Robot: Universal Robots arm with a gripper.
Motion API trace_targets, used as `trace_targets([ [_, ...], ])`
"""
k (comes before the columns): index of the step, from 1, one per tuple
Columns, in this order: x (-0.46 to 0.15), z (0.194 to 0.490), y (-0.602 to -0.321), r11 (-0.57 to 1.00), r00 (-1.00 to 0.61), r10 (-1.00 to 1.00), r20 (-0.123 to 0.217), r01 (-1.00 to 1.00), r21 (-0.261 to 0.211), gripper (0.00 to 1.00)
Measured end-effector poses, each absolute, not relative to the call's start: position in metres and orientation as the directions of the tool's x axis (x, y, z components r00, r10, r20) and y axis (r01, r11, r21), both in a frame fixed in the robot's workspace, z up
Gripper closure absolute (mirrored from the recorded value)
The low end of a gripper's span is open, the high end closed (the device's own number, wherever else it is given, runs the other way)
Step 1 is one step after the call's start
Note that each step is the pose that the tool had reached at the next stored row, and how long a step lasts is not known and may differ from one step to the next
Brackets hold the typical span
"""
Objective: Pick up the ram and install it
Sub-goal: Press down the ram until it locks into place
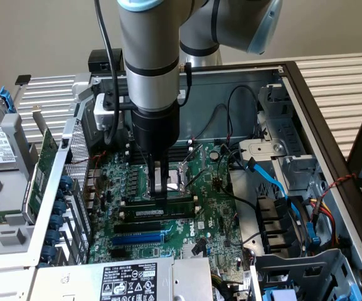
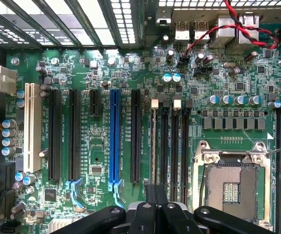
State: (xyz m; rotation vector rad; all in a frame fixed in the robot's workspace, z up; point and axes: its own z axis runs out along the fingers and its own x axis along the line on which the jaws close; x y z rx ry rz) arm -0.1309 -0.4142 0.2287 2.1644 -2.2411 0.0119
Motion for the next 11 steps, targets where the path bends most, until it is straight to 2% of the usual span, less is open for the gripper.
trace_targets([
  [11,-0.1336,0.2261,-0.4140,0.035,-0.035,-0.999,0.022,-0.999,0.006,0.89],
])
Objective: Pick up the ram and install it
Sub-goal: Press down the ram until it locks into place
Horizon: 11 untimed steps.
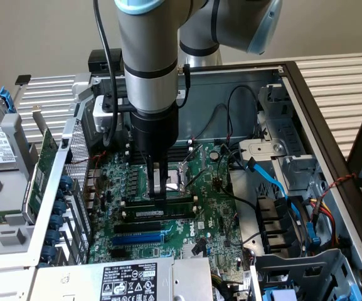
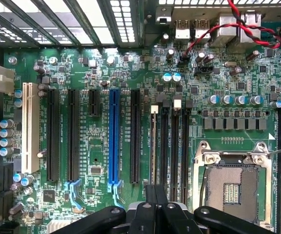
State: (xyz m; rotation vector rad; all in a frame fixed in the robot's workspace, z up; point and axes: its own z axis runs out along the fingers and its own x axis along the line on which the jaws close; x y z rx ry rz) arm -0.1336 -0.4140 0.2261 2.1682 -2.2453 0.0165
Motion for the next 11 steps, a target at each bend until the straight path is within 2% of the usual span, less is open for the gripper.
trace_targets([
  [11,-0.1345,0.2319,-0.4139,0.035,-0.035,-0.999,0.021,-0.999,0.002,0.89],
])
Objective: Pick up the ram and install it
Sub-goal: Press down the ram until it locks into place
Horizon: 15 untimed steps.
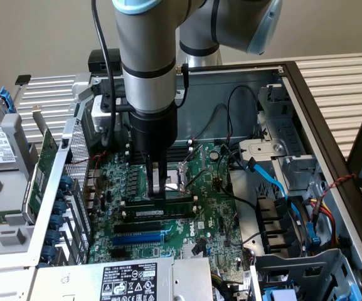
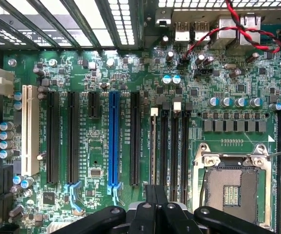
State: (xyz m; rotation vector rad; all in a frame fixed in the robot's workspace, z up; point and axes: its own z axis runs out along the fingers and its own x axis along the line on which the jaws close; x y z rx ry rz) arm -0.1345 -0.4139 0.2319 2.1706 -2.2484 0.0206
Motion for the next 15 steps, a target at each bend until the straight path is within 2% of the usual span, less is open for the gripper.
trace_targets([
  [7,-0.135,0.263,-0.414,0.035,-0.035,-0.999,0.022,-0.999,0.002,0.89],
  [15,-0.135,0.266,-0.414,0.035,-0.035,-0.999,0.022,-0.999,0.002,0.89],
])
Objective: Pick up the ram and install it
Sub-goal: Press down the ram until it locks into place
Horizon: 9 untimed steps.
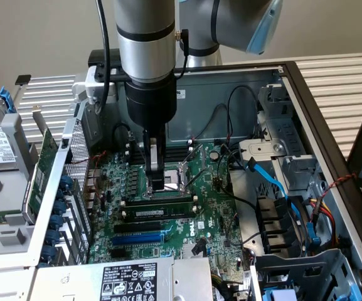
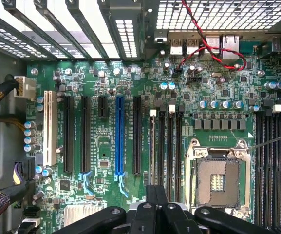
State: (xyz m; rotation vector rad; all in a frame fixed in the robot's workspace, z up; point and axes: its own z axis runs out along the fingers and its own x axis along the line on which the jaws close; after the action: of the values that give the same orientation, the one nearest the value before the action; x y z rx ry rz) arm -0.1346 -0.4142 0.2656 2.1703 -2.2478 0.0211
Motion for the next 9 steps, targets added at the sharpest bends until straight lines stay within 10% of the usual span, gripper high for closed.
trace_targets([
  [9,-0.1346,0.2656,-0.4142,0.036,-0.036,-0.999,0.022,-0.999,0.002,0.89],
])
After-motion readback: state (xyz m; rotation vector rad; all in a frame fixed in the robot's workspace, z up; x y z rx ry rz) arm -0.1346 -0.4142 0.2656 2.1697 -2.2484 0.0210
